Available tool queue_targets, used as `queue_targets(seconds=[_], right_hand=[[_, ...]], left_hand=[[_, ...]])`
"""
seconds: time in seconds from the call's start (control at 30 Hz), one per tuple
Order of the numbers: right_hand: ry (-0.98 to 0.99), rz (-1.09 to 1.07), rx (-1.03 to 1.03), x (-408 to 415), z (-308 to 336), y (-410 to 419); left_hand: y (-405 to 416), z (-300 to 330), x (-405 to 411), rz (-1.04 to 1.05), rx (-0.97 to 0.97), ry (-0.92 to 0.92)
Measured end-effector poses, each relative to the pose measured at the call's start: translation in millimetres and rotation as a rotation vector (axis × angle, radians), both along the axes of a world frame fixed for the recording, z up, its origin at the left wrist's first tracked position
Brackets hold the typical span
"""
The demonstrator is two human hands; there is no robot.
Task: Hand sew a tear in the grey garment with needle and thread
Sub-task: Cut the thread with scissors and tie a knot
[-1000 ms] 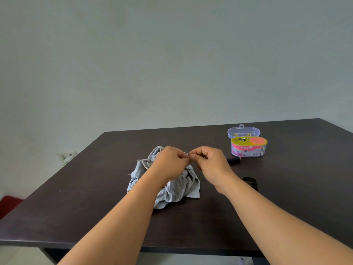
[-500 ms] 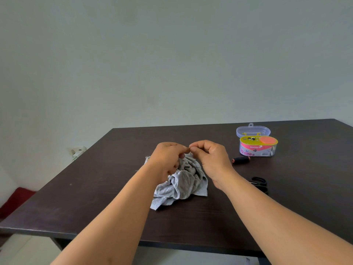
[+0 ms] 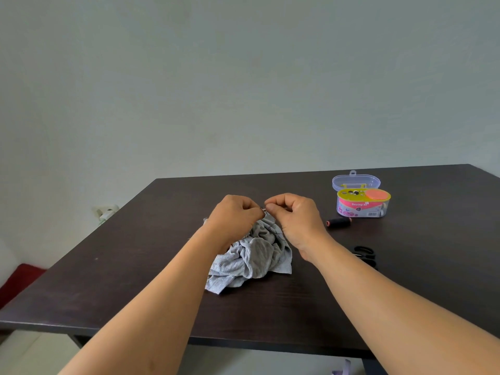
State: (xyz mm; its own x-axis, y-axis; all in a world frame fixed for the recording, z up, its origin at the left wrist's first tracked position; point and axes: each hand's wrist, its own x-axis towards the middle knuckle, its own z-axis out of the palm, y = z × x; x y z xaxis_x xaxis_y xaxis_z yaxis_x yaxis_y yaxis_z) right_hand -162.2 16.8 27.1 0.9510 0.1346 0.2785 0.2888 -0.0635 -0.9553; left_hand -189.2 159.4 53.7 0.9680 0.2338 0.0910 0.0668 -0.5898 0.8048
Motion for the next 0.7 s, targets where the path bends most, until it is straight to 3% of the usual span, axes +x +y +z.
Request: queue_targets(seconds=[0.2,0.43,0.7], right_hand=[[0.005,0.098,0.030,-1.1,0.5,1.2],[0.115,0.087,0.216,1.5,-2.3,4.5],[-0.032,0.034,0.038,-0.5,-3.0,5.1]], left_hand=[[1.2,5.7,-3.6,-0.062,0.055,-0.001],[3.8,5.2,-9.5,-0.155,0.029,-0.059],[9.2,2.3,-8.5,-0.191,0.103,-0.088]])
